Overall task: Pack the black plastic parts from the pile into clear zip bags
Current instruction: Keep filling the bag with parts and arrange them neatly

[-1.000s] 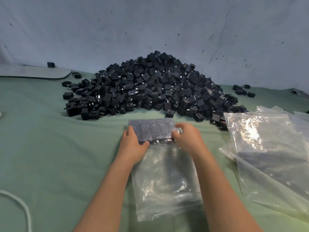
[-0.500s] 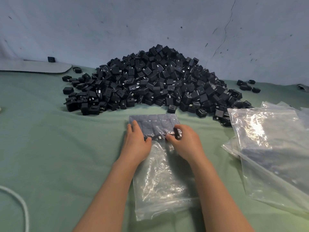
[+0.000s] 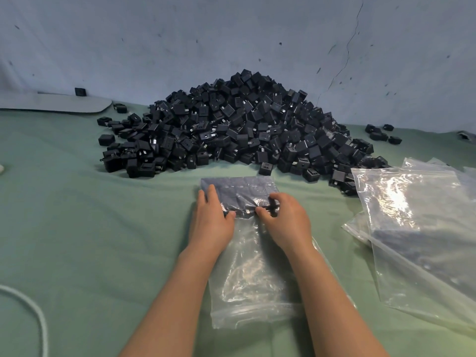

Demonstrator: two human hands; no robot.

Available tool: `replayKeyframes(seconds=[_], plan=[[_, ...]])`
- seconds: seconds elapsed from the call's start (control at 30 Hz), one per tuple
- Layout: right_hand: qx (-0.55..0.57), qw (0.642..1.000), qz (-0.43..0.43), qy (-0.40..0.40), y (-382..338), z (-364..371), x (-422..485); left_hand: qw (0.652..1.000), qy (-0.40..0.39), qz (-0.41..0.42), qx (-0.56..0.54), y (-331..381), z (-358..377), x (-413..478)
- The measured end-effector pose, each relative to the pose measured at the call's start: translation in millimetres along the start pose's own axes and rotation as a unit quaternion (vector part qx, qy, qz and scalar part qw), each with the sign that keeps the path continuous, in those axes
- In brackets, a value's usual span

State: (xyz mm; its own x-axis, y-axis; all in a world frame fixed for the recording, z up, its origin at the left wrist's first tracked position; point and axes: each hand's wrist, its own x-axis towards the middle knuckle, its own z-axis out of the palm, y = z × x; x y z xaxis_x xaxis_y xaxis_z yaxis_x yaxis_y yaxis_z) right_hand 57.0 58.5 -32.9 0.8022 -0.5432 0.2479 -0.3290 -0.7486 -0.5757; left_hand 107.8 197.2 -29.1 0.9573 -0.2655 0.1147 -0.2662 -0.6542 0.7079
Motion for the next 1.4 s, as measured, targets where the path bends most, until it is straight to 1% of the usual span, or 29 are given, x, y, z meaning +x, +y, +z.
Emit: replayKeyframes(seconds=[0.13, 0.27, 0.33, 0.47, 0.67, 0.77, 0.83, 0.9, 0.93, 1.0, 1.07, 1.13, 1.2, 1.27, 1.33, 1.4], plan=[[0.010, 1.000, 0.004, -0.022, 1.3, -3.6, 3.3, 0.999, -0.023, -0.019, -0.024, 0.9, -3.9, 1.1], [0.003, 1.000, -0.006, 0.000, -7.7, -10.9, 17.9, 1.000, 0.006, -0.029, 0.006, 12.2, -10.2, 17.0], [-0.015, 1.000, 0.000, -0.022, -17.7, -8.0, 35.6, 1.000, 0.018, -0.013, -0.001, 24.2, -12.4, 31.1], [-0.084, 0.992, 0.045, -0.084, -33.0, 9.9, 76.4, 0.998, 0.023, 0.010, -0.065, 41.5, -13.2, 62.5], [-0.116, 0.974, 0.129, -0.147, -32.4, 25.5, 121.6, 0.977, 0.000, -0.020, -0.214, 44.2, -8.0, 95.4], [-0.119, 0.974, 0.133, -0.139, -30.5, 28.2, 127.3, 0.971, 0.000, -0.030, -0.239, 39.2, -7.2, 102.5], [-0.087, 0.982, 0.129, -0.106, -31.7, 22.8, 124.9, 0.965, 0.010, -0.034, -0.262, 36.2, -8.1, 103.0], [-0.002, 0.991, 0.114, -0.072, -35.1, 8.9, 118.9, 0.960, 0.014, -0.038, -0.278, 35.5, -12.7, 99.7], [0.051, 0.992, 0.097, -0.068, -38.1, -0.4, 114.1, 0.959, 0.008, -0.038, -0.280, 35.9, -16.0, 96.4], [0.159, 0.981, 0.061, -0.088, -46.0, -22.4, 99.7, 0.961, -0.011, -0.030, -0.275, 38.1, -23.2, 86.2], [0.250, 0.957, 0.039, -0.140, -55.6, -43.8, 78.1, 0.957, -0.038, -0.017, -0.286, 41.2, -30.7, 70.9], [0.304, 0.933, 0.028, -0.190, -61.5, -57.4, 51.1, 0.947, -0.073, -0.009, -0.313, 43.3, -36.9, 53.1], [0.319, 0.924, 0.027, -0.207, -64.2, -63.9, 23.6, 0.935, -0.099, -0.009, -0.340, 41.6, -41.5, 36.1], [0.321, 0.924, 0.028, -0.207, -65.4, -65.7, -3.9, 0.932, -0.101, -0.012, -0.348, 35.9, -45.5, 20.5], [0.280, 0.942, 0.000, -0.186, -64.1, -65.8, -31.0, 0.937, -0.092, -0.012, -0.337, 27.6, -48.2, 5.6], [0.246, 0.954, -0.060, -0.158, -60.2, -66.5, -56.1, 0.938, -0.092, -0.026, -0.332, 21.6, -50.6, -8.8]])
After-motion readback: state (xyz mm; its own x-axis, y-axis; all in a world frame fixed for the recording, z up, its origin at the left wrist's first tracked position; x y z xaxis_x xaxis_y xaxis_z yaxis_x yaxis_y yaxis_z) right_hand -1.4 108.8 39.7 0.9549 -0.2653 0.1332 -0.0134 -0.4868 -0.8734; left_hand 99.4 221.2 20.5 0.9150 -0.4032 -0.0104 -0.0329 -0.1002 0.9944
